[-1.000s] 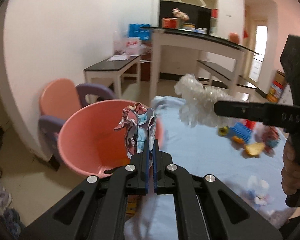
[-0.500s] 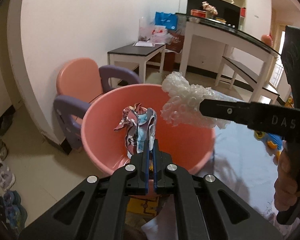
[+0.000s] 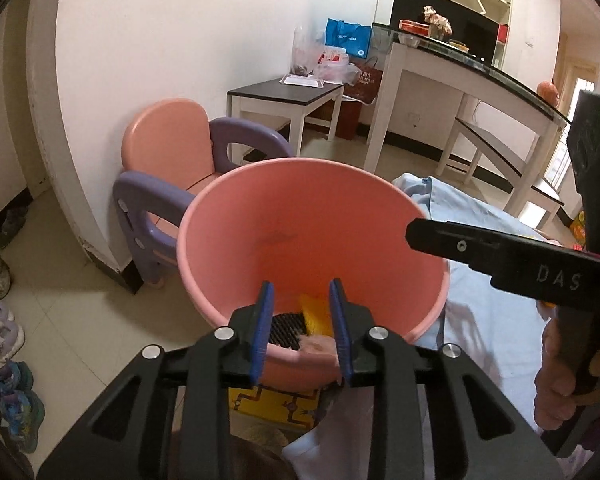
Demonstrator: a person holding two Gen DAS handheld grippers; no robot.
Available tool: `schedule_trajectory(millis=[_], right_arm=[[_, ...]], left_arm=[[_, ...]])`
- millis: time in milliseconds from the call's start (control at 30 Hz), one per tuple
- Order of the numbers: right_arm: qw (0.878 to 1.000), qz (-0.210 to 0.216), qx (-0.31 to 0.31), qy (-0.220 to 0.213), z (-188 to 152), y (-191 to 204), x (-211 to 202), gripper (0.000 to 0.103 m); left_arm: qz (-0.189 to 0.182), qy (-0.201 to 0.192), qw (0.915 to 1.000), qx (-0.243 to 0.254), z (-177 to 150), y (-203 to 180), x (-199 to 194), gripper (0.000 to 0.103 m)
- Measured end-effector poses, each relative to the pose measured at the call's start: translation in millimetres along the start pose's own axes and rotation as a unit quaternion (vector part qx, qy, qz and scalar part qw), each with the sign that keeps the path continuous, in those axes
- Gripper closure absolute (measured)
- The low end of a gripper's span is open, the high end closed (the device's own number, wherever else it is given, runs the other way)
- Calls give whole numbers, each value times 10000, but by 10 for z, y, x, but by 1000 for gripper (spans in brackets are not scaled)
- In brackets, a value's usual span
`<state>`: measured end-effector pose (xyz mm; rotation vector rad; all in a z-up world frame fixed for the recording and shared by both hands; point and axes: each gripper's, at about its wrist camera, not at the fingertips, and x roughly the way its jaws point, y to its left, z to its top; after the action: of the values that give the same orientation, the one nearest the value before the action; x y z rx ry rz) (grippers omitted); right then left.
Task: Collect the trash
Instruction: 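Carry both items over the pink bucket and open both tools to drop them, then move both tools back over the table toward the blue net and peels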
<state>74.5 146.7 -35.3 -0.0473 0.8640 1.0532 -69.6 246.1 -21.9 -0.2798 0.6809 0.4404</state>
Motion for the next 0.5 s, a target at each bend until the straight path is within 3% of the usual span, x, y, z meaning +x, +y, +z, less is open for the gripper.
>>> schedule_trajectory(millis=[500], right_arm=[[9997,-104,-75,-229,-190,58,-452,44]], left_arm=[[-140,-154,9997,130,0,-175,-293,74]])
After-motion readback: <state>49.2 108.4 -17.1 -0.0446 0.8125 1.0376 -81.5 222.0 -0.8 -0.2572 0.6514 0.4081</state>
